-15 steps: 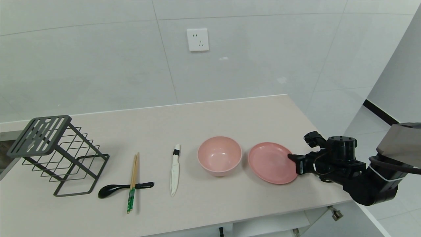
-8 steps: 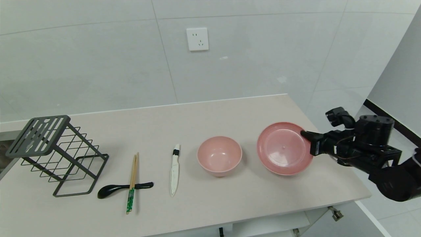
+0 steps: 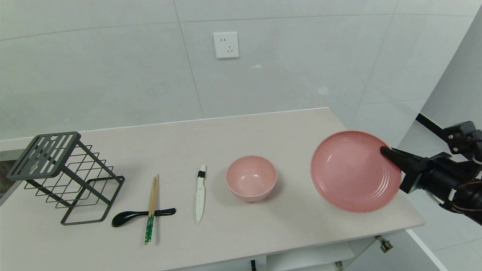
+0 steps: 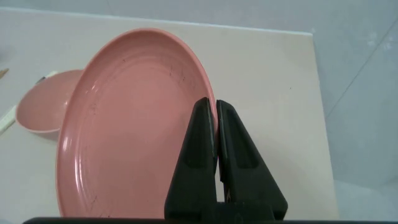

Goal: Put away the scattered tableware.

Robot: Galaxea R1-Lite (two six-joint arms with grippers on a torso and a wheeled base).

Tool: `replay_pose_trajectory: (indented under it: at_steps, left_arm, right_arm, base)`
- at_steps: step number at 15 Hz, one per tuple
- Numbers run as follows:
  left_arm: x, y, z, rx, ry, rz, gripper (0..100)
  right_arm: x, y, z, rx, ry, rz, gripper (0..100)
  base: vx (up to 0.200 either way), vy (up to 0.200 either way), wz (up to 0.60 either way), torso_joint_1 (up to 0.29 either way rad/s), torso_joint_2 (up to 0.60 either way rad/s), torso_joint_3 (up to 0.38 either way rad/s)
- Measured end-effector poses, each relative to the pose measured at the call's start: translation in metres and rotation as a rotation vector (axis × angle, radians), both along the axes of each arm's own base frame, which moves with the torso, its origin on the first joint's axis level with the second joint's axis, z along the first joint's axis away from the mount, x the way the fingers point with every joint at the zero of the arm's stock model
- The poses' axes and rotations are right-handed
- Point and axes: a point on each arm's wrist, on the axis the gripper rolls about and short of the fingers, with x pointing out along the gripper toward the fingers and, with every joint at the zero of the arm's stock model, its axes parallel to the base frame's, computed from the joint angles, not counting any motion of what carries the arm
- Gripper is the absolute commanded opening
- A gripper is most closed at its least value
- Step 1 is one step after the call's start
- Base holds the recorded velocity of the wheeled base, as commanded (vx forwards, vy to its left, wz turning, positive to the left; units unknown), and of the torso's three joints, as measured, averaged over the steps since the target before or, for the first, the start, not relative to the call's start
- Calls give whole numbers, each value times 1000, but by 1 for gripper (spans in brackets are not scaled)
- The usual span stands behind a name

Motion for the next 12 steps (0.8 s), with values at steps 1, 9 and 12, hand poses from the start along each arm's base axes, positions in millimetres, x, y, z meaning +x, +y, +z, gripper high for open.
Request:
replay_pose_trajectory:
  at_steps: [1,9,12]
  left_arm:
    - [0,-1,2,11,-4,-38,100]
    - [26,-6,44,41,207,-337,100]
    - [55,-10,66,43,243,-427,100]
  right_arm:
    - [-10,-4,-3,9,3,-9,0]
    - [-40,-31,3,35,-42,-129,0]
    - [-44,-32,9,35,-76,-135,0]
  base:
    - [0,0,0,0,0,0]
    - [0,0,0,0,0,0]
    - [0,0,0,0,0,0]
